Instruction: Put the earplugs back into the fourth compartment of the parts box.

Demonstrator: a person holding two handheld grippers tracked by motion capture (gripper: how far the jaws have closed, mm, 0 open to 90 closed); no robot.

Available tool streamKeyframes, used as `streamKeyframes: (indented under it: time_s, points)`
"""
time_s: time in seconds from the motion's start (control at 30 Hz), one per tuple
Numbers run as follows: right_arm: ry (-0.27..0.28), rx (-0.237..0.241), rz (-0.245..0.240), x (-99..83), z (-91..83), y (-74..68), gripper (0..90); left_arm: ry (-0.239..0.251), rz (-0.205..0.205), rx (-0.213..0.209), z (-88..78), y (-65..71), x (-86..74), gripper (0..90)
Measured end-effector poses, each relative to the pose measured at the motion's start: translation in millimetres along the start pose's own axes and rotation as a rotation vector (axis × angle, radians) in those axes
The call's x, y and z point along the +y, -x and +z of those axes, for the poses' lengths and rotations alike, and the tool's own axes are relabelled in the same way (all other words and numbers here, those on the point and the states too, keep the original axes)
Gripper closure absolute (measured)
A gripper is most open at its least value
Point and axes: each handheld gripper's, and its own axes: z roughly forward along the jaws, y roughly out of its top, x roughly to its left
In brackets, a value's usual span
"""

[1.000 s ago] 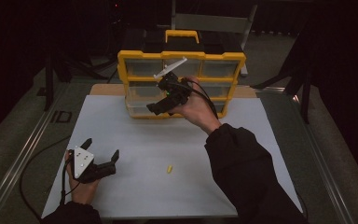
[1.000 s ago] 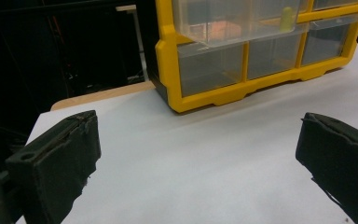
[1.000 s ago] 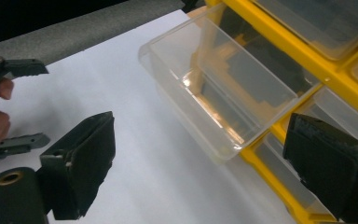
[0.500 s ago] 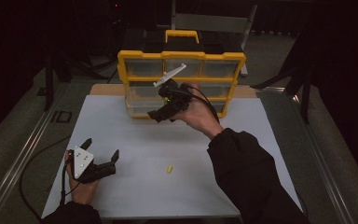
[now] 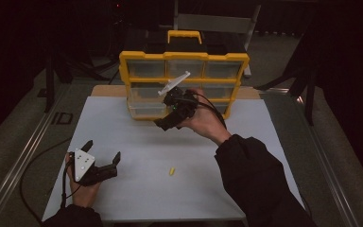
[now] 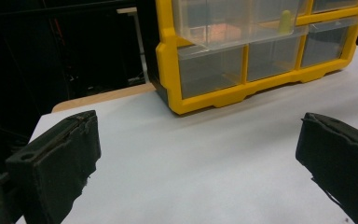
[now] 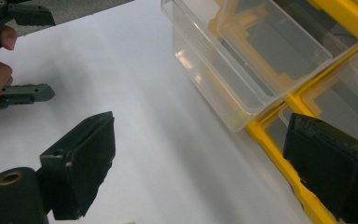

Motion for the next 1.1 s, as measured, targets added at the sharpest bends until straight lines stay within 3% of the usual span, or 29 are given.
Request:
streamKeyframes:
  time_s: [1.1]
  points:
    - [-0.005, 0.040, 0.005, -35.9, 3.7, -2.6, 9.0, -0.001, -0.001, 0.000, 0.7, 0.1, -0.3, 0.7]
